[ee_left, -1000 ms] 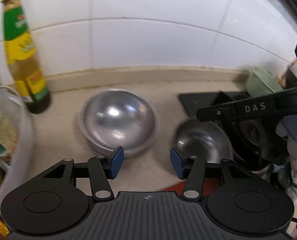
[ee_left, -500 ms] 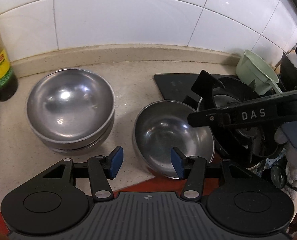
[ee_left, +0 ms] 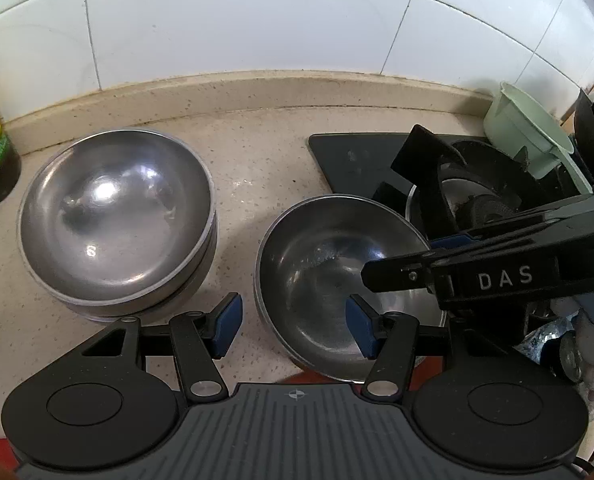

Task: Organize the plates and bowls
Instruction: 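Open both grippers, move to another steel bowl by the wall and grip its rim, then lift the steel bowl with both grippers and lower it onto the nearby bowl pair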

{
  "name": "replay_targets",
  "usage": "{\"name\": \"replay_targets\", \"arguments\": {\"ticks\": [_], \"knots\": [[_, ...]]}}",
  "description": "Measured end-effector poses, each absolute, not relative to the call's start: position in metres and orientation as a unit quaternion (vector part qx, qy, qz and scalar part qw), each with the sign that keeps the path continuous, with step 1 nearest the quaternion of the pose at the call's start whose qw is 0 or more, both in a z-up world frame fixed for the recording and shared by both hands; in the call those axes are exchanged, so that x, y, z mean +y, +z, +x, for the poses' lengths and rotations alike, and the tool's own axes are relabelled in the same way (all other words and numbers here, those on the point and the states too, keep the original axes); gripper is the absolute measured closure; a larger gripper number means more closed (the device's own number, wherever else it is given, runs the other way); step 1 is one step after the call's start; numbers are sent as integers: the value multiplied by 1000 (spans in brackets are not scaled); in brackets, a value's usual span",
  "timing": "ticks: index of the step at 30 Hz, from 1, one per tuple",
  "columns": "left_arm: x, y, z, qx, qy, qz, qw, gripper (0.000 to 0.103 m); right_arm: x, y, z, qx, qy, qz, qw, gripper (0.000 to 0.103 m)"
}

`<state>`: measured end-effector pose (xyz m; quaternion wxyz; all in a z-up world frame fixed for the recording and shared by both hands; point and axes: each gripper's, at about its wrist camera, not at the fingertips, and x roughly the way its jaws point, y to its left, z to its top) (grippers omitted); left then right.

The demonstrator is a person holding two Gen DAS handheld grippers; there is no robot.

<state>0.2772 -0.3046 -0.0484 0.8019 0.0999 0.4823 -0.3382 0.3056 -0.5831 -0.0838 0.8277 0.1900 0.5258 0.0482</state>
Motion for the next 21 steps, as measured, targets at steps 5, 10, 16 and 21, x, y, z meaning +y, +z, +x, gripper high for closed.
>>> {"name": "replay_targets", "arguments": {"ticks": [5,10,16,21], "knots": [[-307,-51,278,480,-335,105,803,46,-581,-84,306,527,52,182,828,67],[-309,-55,280,484,-333,109,801,55,-578,-85,306,526,57,173,830,67],[-309,-59,283,486,-330,113,801,56,-576,-86,307,525,64,167,832,70],[-307,-58,282,488,-328,116,800,56,-574,-87,308,526,67,169,831,71]]}}
